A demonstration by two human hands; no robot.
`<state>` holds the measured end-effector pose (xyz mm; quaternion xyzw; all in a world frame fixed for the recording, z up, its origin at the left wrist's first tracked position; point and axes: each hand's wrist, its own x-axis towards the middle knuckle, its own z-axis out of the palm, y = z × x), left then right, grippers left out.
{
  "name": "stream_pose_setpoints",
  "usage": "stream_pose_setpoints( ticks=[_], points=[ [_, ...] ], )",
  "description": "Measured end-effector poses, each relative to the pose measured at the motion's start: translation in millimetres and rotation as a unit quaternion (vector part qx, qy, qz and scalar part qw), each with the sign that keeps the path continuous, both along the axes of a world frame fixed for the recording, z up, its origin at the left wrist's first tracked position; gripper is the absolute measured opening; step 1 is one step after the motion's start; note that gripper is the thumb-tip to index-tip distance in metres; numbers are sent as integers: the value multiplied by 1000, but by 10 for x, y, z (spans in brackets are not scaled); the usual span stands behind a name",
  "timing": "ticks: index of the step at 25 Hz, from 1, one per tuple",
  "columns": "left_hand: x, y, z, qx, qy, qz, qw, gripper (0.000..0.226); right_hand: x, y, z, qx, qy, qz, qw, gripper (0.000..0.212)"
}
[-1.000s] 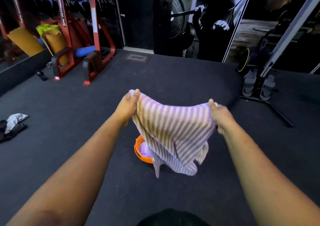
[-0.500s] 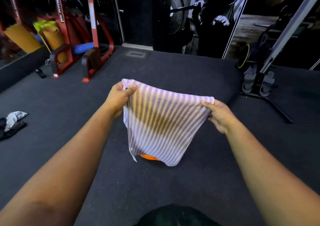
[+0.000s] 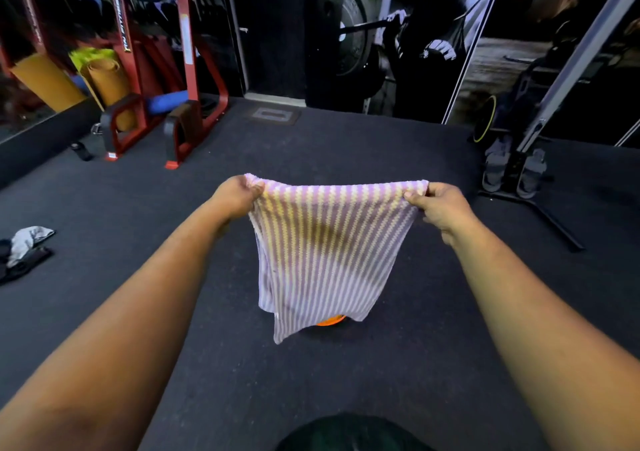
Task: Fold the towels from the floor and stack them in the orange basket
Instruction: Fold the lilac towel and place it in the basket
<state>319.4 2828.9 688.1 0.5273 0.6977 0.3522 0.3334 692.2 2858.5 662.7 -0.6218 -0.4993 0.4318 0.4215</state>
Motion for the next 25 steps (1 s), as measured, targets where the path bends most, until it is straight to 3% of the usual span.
stream_pose_setpoints(
  ticks=[3,6,9,12,13,14,17,22,25],
  points=[
    [-81,15,2,-30,105,-14,994,27,48,3,-65,-7,-30,7,1000,12],
    [-219,26,-59,-26,156,18,987,40,61,-35,-135,2,-30,-8,1000,31],
    [-242,-18,-67,24,203,18,979,47,34,-116,-122,53,-33,-20,998,21],
    [-248,-45,-98,115,291,8,950,37,13,-193,-97,120,-38,-27,992,15],
    [-252,-49,-122,156,277,0,948,35,18,-209,-77,139,-28,-29,989,13],
    [-253,-55,-148,194,206,-10,959,33,30,-218,-56,155,-9,-28,987,12],
    [-160,-86,-97,225,-79,10,971,31,29,-234,44,213,63,-20,975,8],
    [123,32,52,255,-174,89,947,27,-90,-185,304,264,115,-59,956,8],
    [162,70,308,285,-284,62,914,22,-58,-118,427,256,161,-69,951,20]
  ],
)
